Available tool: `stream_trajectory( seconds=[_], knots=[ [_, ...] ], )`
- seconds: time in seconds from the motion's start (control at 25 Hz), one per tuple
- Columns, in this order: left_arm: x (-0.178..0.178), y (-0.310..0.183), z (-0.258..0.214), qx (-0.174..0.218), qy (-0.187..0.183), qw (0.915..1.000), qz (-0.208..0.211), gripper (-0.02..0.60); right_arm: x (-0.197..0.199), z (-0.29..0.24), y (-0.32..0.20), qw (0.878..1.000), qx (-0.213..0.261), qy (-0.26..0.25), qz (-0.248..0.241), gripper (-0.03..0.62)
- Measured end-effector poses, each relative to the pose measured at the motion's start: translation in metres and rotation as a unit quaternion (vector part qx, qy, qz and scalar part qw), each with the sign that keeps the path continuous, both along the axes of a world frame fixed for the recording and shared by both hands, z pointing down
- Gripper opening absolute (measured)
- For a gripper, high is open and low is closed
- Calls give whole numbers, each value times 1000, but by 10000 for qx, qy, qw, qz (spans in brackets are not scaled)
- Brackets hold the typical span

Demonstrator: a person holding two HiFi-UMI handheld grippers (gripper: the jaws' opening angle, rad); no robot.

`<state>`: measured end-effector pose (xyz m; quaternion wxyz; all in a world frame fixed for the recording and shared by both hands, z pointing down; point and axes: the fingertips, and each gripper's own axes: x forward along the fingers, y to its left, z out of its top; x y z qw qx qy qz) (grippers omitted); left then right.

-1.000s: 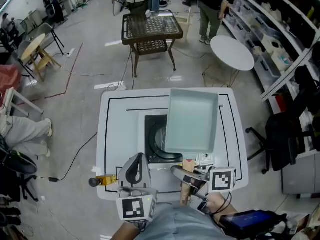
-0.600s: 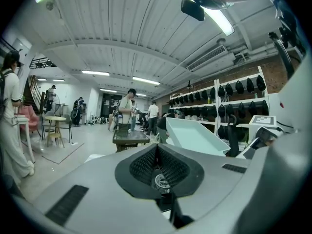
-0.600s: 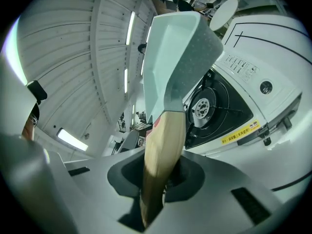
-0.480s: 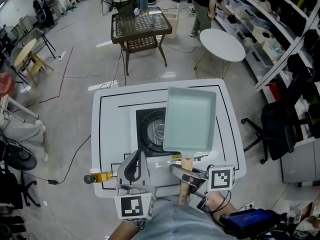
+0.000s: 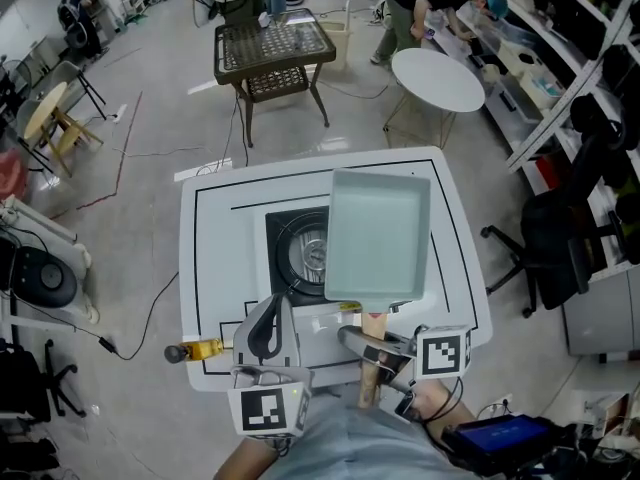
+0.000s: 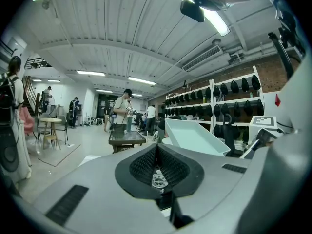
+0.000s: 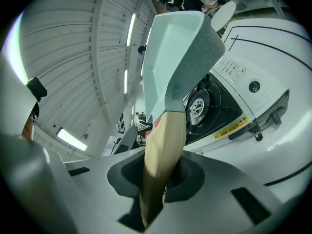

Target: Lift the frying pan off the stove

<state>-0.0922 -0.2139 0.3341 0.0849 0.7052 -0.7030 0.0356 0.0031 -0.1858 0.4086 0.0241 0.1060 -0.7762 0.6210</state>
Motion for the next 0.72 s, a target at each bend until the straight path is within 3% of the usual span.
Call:
stream_trajectory(
  seconds=[0.72],
  knots=[
    [1, -3, 1, 49, 10, 10000, -33, 17, 0, -1, -3, 10000, 21, -16, -48, 81]
  ],
)
